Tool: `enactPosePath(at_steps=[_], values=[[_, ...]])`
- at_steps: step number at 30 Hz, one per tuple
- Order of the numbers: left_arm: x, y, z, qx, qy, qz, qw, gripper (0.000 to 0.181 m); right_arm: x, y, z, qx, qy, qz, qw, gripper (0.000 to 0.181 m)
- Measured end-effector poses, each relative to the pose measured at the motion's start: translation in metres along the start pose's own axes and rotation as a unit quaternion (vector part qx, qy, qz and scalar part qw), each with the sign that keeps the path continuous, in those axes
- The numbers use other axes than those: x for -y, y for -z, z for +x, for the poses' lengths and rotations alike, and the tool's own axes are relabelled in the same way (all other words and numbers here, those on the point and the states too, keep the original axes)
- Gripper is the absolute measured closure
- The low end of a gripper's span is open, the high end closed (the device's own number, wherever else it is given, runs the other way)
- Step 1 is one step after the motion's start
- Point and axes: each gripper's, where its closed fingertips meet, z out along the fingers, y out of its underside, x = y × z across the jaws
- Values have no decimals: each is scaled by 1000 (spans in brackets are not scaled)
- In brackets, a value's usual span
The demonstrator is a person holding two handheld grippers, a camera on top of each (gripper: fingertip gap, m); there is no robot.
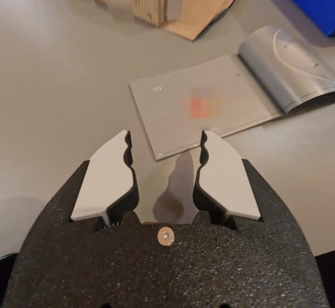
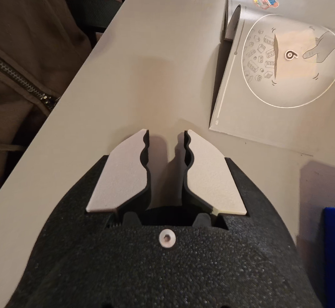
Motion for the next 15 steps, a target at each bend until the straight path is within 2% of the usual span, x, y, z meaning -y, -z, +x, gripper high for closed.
enactPosePath(at_steps=[3,7,11,15], values=[[-20,-14,-3,-10,19,-47,999,109,1,-2,1,-7,5,-3,1000,143],[-26,-21,3,-2,1,-83,997,112,15,-10,0,-7,14,9,1000,142],[-26,-23,20,-19,-16,-86,996,109,50,-24,6,-21,46,23,998,142],[-29,-18,46,-64,-23,-83,994,111,99,-36,27,-58,78,38,994,143]])
